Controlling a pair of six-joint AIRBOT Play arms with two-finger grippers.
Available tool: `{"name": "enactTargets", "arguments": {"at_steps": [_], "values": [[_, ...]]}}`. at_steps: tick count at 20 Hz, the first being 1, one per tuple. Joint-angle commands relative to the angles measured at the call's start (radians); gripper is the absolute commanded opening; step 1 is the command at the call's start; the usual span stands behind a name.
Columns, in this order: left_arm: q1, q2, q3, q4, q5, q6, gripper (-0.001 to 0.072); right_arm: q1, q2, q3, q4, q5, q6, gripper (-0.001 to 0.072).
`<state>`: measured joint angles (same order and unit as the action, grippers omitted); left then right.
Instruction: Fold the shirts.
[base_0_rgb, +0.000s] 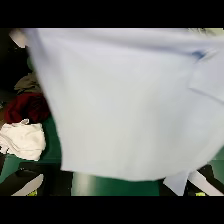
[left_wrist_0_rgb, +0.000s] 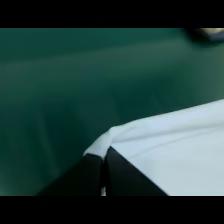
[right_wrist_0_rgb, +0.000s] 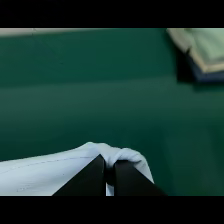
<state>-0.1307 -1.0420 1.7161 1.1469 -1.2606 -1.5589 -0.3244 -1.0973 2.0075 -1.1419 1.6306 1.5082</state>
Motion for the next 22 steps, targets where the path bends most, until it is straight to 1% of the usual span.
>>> {"name": "enactTargets", "arguments": {"at_steps": [1,3,5,8,11,14,16,17,20,22], "values": [[0.0,-0.197,-0.148,0.058,-0.064,-0.012,0.0023,0.034,-0.257,-0.028,-0.033,0.202,0.066,0.0018],[0.0,-0.324,-0.152,0.078,-0.008,-0.002,0.0023,0.065,-0.376,-0.108,-0.045,0.19,0.064,0.0017],[0.0,-0.42,-0.151,0.08,0.12,0.035,0.0023,0.097,-0.469,-0.189,-0.053,0.116,0.043,0.0017],[0.001,-0.496,-0.151,0.088,0.34,0.05,0.0023,0.139,-0.566,-0.248,-0.092,-0.104,0.016,0.0017],[0.001,-0.524,-0.147,0.101,0.558,0.078,0.0023,0.163,-0.608,-0.248,-0.09,-0.338,-0.001,0.0018],[0.001,-0.545,-0.145,0.105,0.676,0.078,0.0023,0.169,-0.607,-0.227,-0.09,-0.519,-0.003,0.0018],[0.016,-0.562,-0.145,0.103,0.675,0.073,0.0023,0.169,-0.607,-0.204,-0.09,-0.561,-0.018,0.0018],[0.03,-0.571,-0.145,0.101,0.652,0.073,0.0023,0.169,-0.607,-0.198,-0.091,-0.559,-0.036,0.0018],[0.059,-0.594,-0.148,0.09,0.514,0.075,0.0023,0.178,-0.607,-0.23,-0.091,-0.508,-0.08,0.0017],[0.056,-0.605,-0.154,0.095,0.423,0.109,0.0024,0.184,-0.605,-0.288,-0.092,-0.469,-0.085,0.0017]]}}
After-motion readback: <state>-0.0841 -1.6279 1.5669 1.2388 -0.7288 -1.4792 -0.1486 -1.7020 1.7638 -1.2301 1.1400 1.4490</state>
